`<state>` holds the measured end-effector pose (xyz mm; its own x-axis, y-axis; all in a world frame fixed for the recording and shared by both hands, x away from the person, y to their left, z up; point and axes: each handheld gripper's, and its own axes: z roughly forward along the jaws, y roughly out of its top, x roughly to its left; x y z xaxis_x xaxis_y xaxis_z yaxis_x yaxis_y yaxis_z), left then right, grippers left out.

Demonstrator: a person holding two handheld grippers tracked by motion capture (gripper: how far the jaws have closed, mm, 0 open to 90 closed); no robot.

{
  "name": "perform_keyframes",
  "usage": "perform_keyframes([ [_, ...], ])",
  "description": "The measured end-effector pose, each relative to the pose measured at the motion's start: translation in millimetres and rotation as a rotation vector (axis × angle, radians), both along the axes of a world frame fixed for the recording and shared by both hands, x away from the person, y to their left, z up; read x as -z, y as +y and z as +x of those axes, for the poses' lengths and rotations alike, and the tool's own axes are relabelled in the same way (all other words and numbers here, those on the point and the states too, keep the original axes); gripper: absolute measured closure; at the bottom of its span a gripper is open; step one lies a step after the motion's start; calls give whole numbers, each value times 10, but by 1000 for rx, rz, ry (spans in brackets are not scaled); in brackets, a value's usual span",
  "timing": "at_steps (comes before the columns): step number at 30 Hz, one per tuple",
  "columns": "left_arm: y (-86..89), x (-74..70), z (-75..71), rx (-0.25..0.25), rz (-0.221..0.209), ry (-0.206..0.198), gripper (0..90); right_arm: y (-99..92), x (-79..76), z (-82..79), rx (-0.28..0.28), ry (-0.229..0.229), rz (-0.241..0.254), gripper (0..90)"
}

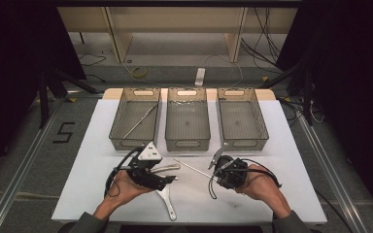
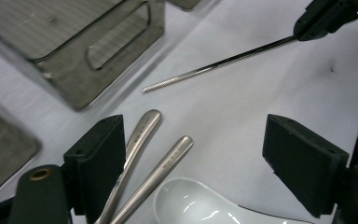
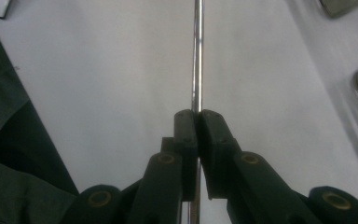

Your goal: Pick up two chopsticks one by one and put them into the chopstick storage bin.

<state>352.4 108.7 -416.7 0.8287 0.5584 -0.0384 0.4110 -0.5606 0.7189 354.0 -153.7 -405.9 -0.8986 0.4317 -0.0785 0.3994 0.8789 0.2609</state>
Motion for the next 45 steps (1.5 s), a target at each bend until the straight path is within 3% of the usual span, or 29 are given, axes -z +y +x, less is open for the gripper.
perform_keyframes([
  [5,-159,-1,33,71,51,6,211,87,-37,-59,-44,5,3,861],
  [8,-267,0,37,118,108,-7,212,128,-39,-78,-75,8,-2,861],
  [11,-370,9,52,159,122,0,233,164,-40,-96,-84,4,2,861],
  [15,-459,26,50,210,173,0,264,173,-72,-117,-93,7,8,861],
  [20,-535,41,41,249,195,0,300,185,-95,-141,-119,1,14,861],
  [26,-563,47,27,279,206,1,410,207,-94,-157,-124,-3,19,861],
  [33,-607,71,8,321,232,6,550,224,-87,-174,-140,15,6,861],
  [35,-618,72,2,332,231,9,584,222,-86,-164,-176,18,-9,861],
  [45,-612,76,3,386,258,19,715,241,-68,-188,-199,35,-3,861],
])
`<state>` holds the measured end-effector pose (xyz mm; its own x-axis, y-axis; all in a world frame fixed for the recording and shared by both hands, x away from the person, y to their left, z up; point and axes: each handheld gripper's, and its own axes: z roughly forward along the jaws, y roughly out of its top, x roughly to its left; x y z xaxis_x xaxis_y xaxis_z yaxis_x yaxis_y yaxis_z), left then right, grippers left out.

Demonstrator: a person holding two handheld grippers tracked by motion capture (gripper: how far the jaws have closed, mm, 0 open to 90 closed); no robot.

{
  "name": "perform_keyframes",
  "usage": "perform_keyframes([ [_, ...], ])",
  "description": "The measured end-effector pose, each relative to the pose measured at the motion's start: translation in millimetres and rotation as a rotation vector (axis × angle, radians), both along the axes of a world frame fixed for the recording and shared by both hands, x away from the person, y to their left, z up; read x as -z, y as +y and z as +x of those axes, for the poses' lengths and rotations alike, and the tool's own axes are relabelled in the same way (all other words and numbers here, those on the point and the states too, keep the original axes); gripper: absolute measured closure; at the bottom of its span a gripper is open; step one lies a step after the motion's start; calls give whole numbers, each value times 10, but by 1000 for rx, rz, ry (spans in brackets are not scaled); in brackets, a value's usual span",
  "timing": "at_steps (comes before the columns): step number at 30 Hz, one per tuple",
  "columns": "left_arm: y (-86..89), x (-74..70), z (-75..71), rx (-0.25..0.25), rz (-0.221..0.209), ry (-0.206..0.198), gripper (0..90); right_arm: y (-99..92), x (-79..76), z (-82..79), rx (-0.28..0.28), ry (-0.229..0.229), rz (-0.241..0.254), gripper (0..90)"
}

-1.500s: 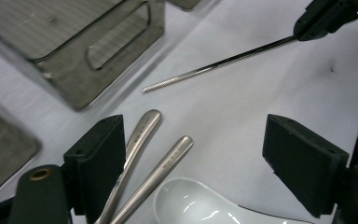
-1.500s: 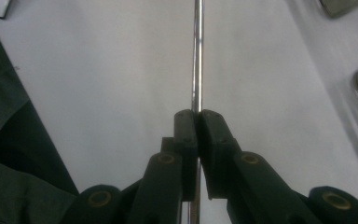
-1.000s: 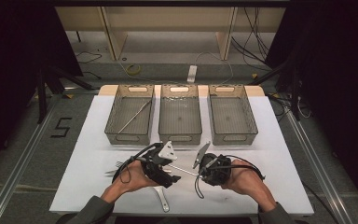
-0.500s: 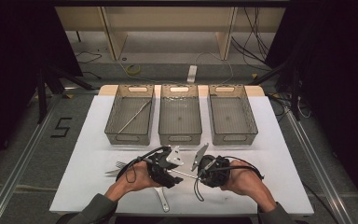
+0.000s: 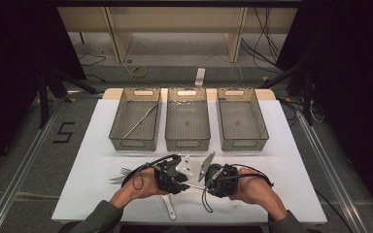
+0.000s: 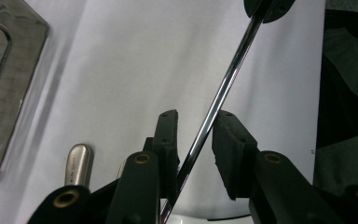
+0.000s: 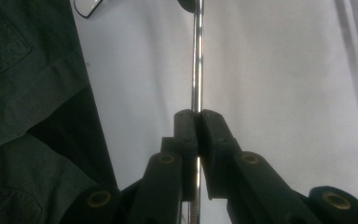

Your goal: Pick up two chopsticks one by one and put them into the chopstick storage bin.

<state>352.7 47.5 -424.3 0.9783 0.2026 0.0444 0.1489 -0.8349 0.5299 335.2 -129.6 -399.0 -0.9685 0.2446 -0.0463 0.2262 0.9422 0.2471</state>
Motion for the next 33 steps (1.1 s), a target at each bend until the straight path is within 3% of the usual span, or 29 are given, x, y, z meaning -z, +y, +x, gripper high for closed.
perform_keyframes([
  [7,8,-25,-31,90,23,14,776,-21,-2,-18,-40,12,6,857],
  [10,5,-17,-55,132,20,41,818,-52,4,7,-74,9,4,836],
  [11,3,-12,-64,139,8,58,838,-59,1,7,-58,5,8,815],
  [14,11,-31,-73,135,10,52,858,-111,-22,58,-37,-10,30,766],
  [16,31,-38,-55,112,11,39,860,-133,-41,77,25,-11,43,675],
  [18,44,-30,-30,75,15,29,860,-169,-62,104,44,-32,63,607],
  [23,105,-42,46,-6,11,20,861,-215,-148,151,157,-68,178,471],
  [25,140,-57,79,-56,0,21,861,-221,-160,167,188,-75,200,418],
  [29,236,-123,137,-159,-24,15,860,-237,-160,180,221,-99,236,388],
  [33,316,-186,181,-213,-39,6,860,-246,-161,187,249,-112,263,351],
])
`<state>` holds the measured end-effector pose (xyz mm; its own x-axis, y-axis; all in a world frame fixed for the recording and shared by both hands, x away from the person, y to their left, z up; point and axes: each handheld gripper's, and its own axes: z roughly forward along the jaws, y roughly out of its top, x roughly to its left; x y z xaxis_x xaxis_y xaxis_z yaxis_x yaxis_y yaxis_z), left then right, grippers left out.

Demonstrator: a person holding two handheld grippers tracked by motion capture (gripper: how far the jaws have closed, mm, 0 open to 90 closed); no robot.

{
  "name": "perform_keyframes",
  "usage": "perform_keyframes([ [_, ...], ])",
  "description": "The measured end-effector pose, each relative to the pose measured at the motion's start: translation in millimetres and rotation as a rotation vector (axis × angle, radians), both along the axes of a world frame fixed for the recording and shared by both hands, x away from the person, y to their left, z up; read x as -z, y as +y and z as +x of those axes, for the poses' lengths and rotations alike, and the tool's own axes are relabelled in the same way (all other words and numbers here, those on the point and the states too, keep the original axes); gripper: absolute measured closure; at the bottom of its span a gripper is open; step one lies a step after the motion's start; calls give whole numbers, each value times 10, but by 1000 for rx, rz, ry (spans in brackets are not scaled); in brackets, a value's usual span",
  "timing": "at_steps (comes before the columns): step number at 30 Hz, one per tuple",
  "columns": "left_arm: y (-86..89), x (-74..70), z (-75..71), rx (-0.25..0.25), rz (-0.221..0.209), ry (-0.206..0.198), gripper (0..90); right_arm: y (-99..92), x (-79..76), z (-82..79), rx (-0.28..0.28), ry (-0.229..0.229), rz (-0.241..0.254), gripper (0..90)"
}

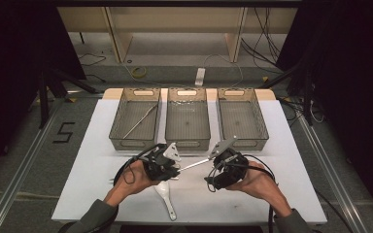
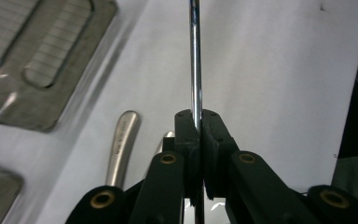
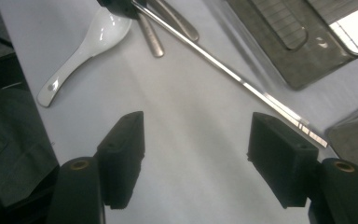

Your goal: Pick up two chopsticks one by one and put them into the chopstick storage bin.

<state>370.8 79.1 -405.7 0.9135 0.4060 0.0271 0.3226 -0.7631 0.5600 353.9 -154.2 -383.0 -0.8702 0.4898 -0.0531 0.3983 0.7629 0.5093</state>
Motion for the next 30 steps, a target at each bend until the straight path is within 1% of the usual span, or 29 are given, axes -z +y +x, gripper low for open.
perform_keyframes([
  [3,59,-26,33,-38,-6,-2,860,-2,19,1,30,-4,32,337],
  [4,78,-29,44,-51,-13,-2,860,-6,31,4,35,-10,33,336],
  [7,142,-53,75,-89,-27,-5,860,-16,74,9,54,-10,46,327],
  [9,185,-75,97,-118,-45,-10,860,-25,99,8,71,-12,55,326],
  [10,211,-91,109,-126,-47,-11,860,-37,114,13,72,-24,65,326],
  [11,236,-106,121,-138,-55,-14,860,-47,124,14,83,-41,78,326],
  [12,265,-122,136,-151,-60,-16,861,-61,131,15,87,-45,91,326],
  [13,297,-137,151,-167,-70,-19,861,-65,140,9,110,-47,108,326],
  [14,330,-151,167,-182,-81,-18,860,-84,147,11,107,-53,110,325],
  [15,362,-161,183,-197,-90,-20,861,-96,155,5,119,-62,120,323],
  [16,392,-166,197,-211,-102,-18,860,-114,166,5,127,-70,141,322],
  [17,421,-171,213,-220,-109,-18,860,-133,176,0,139,-71,159,321],
  [18,446,-172,223,-232,-115,-16,861,-151,189,-5,150,-85,170,321],
  [19,471,-175,236,-239,-111,-18,860,-168,201,-12,164,-96,182,320],
  [21,515,-174,259,-257,-118,-20,860,-208,229,-18,173,-89,204,313],
  [23,564,-183,284,-271,-125,-19,860,-242,260,-33,180,-90,211,305],
  [28,699,-221,357,-318,-152,-18,861,-351,324,-73,206,-85,262,293],
  [30,746,-236,394,-336,-157,-26,861,-393,345,-92,214,-86,279,292],
])
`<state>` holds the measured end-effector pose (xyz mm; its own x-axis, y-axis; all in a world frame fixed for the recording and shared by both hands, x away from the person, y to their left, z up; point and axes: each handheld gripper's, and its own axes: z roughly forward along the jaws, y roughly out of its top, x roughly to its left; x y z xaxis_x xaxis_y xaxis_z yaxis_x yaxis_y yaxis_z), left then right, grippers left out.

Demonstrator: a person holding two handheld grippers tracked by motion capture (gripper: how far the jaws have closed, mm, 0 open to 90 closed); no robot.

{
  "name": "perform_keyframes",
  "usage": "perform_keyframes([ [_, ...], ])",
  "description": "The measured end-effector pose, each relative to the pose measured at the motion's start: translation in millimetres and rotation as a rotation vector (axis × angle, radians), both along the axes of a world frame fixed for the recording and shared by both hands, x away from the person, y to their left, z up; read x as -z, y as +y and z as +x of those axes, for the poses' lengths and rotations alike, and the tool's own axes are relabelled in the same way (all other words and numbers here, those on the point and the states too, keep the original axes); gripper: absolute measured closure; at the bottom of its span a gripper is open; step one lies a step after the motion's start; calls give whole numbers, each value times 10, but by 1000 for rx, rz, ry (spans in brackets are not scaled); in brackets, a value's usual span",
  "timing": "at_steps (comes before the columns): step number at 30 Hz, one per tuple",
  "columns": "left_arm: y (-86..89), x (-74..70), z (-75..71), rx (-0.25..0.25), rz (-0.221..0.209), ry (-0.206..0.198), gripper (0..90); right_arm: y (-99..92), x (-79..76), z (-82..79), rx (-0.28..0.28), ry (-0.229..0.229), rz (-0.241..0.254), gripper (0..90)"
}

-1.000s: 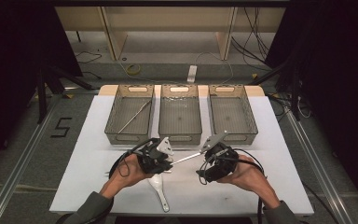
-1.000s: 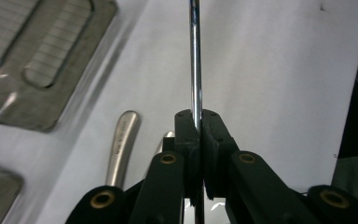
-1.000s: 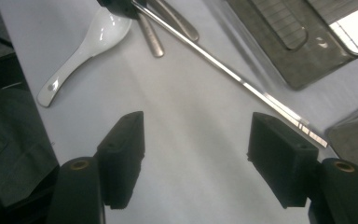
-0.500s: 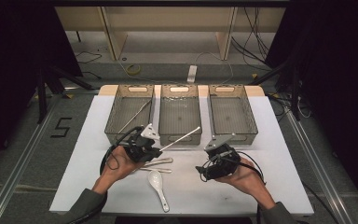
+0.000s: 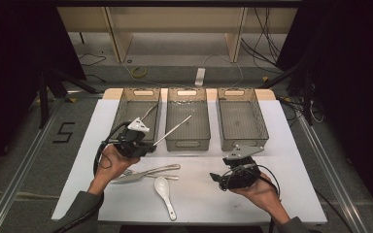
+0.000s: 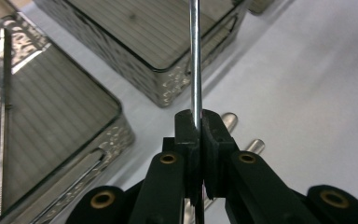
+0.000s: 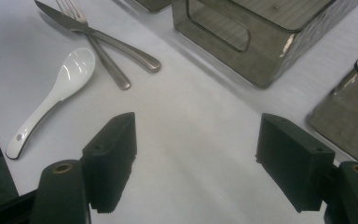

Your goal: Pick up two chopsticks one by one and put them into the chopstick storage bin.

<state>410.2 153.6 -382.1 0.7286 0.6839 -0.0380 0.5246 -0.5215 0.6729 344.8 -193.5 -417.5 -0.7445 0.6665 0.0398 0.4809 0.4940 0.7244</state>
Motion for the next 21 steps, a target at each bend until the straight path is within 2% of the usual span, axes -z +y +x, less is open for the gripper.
perform_keyframes([
  [12,269,-53,344,-118,-22,-21,860,-96,47,-130,5,-25,92,278],
  [21,407,-53,611,-194,-18,-22,860,-120,71,-194,3,-30,107,265],
])
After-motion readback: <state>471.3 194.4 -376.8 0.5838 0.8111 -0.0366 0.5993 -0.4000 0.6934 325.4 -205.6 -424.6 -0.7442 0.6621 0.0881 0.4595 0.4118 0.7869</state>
